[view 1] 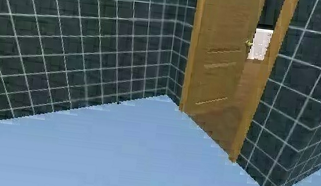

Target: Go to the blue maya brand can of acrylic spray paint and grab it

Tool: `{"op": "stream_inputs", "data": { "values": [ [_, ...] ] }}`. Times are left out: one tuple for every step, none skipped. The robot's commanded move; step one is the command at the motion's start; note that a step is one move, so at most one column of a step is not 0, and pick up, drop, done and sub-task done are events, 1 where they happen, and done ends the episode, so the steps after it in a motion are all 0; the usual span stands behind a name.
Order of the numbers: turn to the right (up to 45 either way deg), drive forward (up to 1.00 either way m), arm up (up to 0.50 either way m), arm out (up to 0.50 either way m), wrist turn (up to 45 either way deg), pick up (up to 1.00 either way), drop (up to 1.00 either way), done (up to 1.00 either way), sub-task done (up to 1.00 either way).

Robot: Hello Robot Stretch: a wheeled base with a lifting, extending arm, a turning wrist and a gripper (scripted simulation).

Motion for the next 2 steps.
{"op": "stream_inputs", "data": {
  "values": [
    [6.0,0.00,0.00,0.00,0.0,0.00,0.00,0.00,0.00],
    [0.0,1.00,0.00,0.00,0.0,0.00,0.00,0.00,0.00]
  ]
}}
